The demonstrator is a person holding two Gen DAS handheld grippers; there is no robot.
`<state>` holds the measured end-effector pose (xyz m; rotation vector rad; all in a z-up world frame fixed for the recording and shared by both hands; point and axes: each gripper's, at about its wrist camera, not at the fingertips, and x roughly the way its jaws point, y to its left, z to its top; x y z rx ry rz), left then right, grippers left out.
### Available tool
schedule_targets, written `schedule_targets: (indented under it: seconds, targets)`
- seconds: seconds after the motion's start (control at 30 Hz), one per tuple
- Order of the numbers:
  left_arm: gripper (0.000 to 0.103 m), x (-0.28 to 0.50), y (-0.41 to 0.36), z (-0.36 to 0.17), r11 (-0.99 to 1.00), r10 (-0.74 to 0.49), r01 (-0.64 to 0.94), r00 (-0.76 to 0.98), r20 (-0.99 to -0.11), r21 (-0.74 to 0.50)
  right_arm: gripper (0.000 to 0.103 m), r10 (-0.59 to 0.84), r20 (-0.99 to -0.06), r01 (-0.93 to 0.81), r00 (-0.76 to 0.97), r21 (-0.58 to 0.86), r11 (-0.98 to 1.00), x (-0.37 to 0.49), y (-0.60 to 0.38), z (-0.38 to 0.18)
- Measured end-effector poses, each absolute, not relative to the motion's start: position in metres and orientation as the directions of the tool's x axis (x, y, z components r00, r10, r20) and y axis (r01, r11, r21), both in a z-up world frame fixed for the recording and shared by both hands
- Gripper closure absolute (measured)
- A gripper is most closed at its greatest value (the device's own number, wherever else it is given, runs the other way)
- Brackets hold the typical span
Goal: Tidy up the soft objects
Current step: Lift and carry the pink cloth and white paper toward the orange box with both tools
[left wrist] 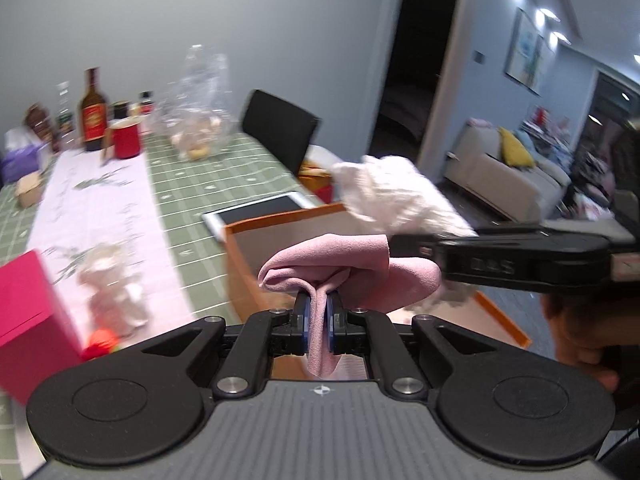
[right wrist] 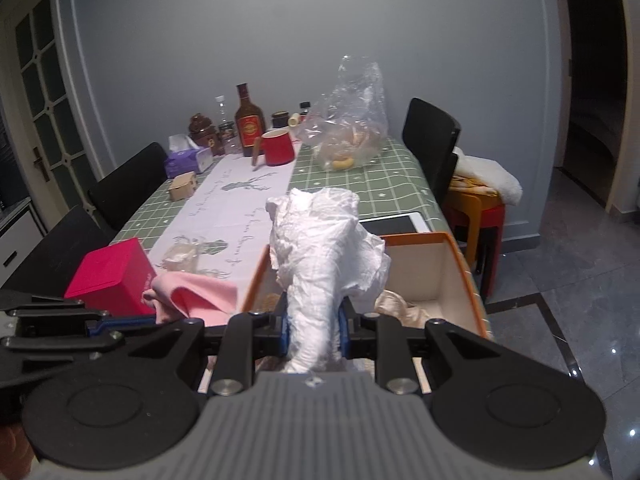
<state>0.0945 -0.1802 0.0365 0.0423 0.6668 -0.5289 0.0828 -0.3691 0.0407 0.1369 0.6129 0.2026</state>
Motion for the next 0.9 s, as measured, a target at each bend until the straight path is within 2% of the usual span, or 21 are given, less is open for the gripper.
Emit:
schedule_targets:
  seconds: [0.3, 0.37, 0.57, 0.9]
  targets:
    - [0.094, 0.102, -0.224, 0.026, 0.851, -0.462, 0.514, 0.636, -0.619, -0.108, 0.082, 0.172, -0.564, -0.084, 0.808, 0.179, 0.980, 0.085, -0.397, 0.037]
    - [0.094, 0.110, -0.228, 0.026, 0.857, -0.446, 0.507, 0.642, -0.624, -0.092, 0.079, 0.169, -0.581, -0.073, 0.796, 0.184, 0.980, 0.090, -0.401, 0.033]
    - [0.094, 0.133, -0.232, 0.026, 0.871, -0.379, 0.492, 0.666, -0.643, -0.003, 0.079, 0.147, -0.657, -0.052, 0.740, 0.163, 0.985, 0.107, -0.409, 0.014]
    - [0.094, 0.178, -0.241, 0.004, 0.884, -0.305, 0.467, 0.625, -0.718, 0.031, 0.079, 0.130, -0.739, -0.030, 0.661, 0.147, 0.989, 0.145, -0.411, -0.015]
